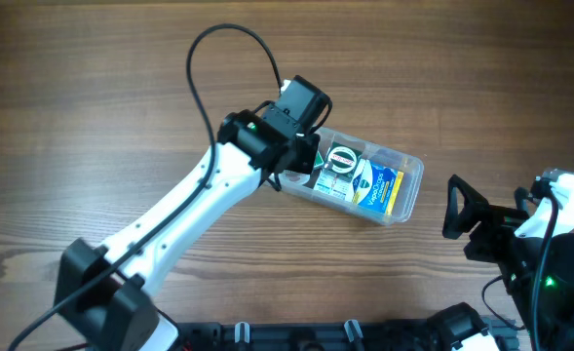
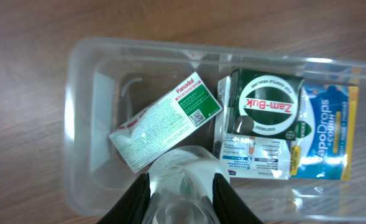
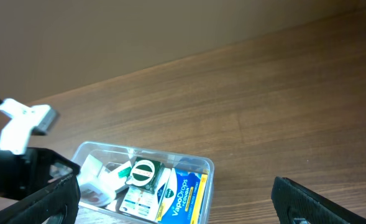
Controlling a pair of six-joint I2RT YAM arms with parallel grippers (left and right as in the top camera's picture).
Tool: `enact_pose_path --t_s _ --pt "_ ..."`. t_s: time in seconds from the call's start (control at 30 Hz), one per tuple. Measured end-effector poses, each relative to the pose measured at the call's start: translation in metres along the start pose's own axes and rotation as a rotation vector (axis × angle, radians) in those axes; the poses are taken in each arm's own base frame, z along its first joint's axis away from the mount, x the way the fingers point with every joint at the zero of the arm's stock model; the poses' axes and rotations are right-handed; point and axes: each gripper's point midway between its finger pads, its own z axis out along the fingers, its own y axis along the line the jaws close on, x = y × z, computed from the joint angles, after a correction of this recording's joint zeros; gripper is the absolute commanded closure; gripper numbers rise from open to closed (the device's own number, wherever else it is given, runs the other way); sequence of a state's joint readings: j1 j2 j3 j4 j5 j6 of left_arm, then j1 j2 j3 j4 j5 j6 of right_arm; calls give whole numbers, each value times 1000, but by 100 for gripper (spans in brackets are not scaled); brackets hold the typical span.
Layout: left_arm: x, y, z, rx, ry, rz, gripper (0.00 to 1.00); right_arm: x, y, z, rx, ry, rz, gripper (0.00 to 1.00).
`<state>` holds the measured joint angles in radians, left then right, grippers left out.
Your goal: Pack container
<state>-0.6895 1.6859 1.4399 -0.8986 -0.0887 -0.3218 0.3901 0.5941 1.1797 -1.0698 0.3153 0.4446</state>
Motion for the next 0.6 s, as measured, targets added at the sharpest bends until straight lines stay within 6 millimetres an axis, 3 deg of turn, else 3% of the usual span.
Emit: enact_pose_path --t_s 0.27,0.43,0.53,0.57,0.6 --pt "11 -3 28 -8 71 -29 73 0 0 0 0 0 0 0" --pt "12 -6 35 -3 82 -43 37 0 0 0 0 0 0 0" --pt "12 -7 37 2 86 -47 29 0 0 0 0 0 0 0" --pt "12 -7 37 4 87 -50 17 0 0 0 0 0 0 0" --pt "13 -8 36 7 90 -50 12 0 0 0 0 0 0 0"
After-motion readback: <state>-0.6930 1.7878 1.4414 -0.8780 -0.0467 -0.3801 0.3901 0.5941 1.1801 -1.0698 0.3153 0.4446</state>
